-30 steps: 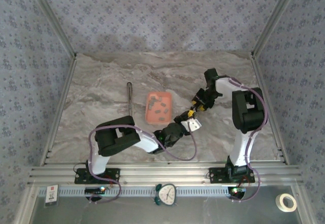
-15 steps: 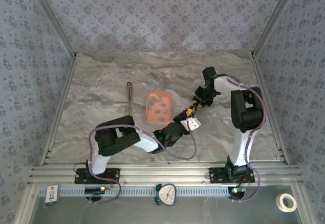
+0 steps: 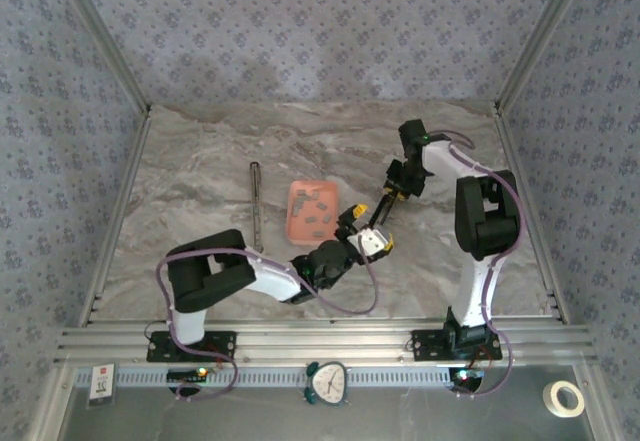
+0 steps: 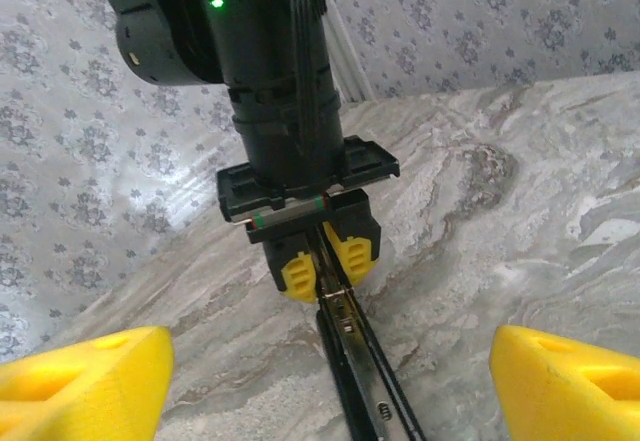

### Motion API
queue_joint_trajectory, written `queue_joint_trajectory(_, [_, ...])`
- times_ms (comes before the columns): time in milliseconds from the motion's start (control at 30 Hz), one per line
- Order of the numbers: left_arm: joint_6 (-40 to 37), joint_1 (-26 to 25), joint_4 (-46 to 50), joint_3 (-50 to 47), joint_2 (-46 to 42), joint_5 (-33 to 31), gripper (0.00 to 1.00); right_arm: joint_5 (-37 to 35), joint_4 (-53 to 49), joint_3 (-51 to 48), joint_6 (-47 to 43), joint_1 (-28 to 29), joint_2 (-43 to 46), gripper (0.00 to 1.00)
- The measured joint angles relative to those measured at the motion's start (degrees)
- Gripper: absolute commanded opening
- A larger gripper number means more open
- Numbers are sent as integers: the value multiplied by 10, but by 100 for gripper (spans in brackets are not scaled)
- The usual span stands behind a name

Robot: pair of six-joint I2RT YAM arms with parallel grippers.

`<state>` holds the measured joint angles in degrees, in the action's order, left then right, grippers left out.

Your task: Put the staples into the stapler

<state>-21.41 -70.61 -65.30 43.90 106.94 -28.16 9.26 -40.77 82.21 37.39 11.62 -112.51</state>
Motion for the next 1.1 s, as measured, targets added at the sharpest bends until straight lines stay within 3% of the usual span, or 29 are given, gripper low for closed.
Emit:
queue_joint_trajectory(233, [70,27,77,-22,-92,-4,85,-14,-24,40,-61,15,-27,15])
queue_joint_trajectory(700, [349,205,402,-50,-329,5,86,-29,-106,161,-189,85,-120,18])
queue_joint_trajectory(867, [434,278,531,-50,-398,24,85,-40,-134,188,-196,101,-136,32])
queue_joint_trajectory(1000, [475,318,626,-49,-430,47,85,-45,-145,196,-202,102,-143,52])
queue_joint_trajectory(1100, [493,337,690,-39,-438,67,84,-49,-153,200,-198,102,-143,56])
